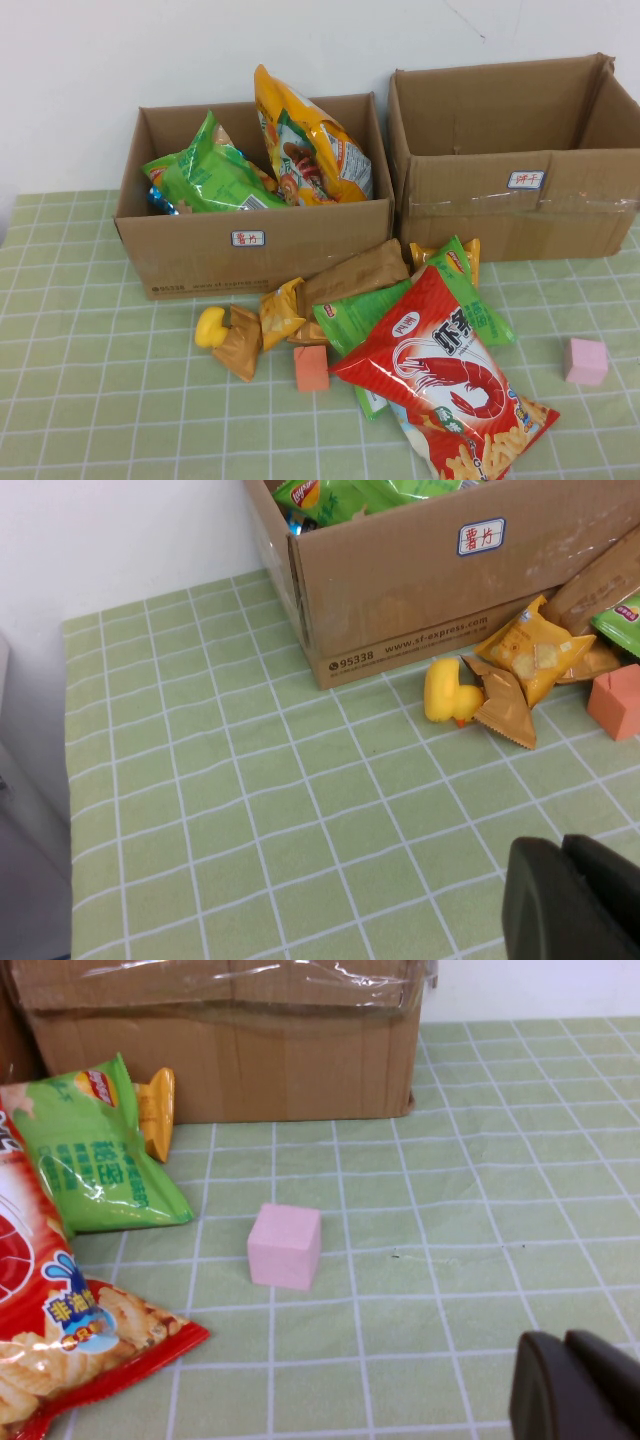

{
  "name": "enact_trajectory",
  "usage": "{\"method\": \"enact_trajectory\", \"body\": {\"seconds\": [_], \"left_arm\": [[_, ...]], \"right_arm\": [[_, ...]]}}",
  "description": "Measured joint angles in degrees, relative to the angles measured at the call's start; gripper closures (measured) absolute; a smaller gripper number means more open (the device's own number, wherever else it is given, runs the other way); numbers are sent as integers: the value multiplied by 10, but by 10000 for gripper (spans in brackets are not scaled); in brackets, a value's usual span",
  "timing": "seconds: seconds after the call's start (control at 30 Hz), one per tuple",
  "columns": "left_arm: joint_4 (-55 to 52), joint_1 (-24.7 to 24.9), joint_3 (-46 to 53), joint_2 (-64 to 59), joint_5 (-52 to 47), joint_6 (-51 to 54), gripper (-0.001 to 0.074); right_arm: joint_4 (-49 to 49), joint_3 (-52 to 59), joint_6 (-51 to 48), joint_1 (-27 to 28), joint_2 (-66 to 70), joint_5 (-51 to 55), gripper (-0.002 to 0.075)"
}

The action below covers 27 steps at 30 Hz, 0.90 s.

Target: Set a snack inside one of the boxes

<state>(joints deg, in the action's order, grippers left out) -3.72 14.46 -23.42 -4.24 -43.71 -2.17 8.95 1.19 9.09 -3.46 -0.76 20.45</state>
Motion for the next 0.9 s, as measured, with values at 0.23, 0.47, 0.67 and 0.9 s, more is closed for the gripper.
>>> {"method": "enact_trajectory", "body": {"seconds": [0.23, 0.47, 0.67, 0.9], "left_arm": [[0, 0, 0, 0, 0, 0, 737], [6, -1, 37, 2, 64, 7, 737], [-11, -50, 141, 21, 284, 14, 737], [-16, -152, 246, 47, 401, 14, 737]], "right_arm": [[0, 0, 1, 0, 0, 0, 728], [0, 0, 1, 0, 0, 0, 728], [0, 0, 1, 0, 0, 0, 728], [0, 0, 1, 0, 0, 0, 728]]}}
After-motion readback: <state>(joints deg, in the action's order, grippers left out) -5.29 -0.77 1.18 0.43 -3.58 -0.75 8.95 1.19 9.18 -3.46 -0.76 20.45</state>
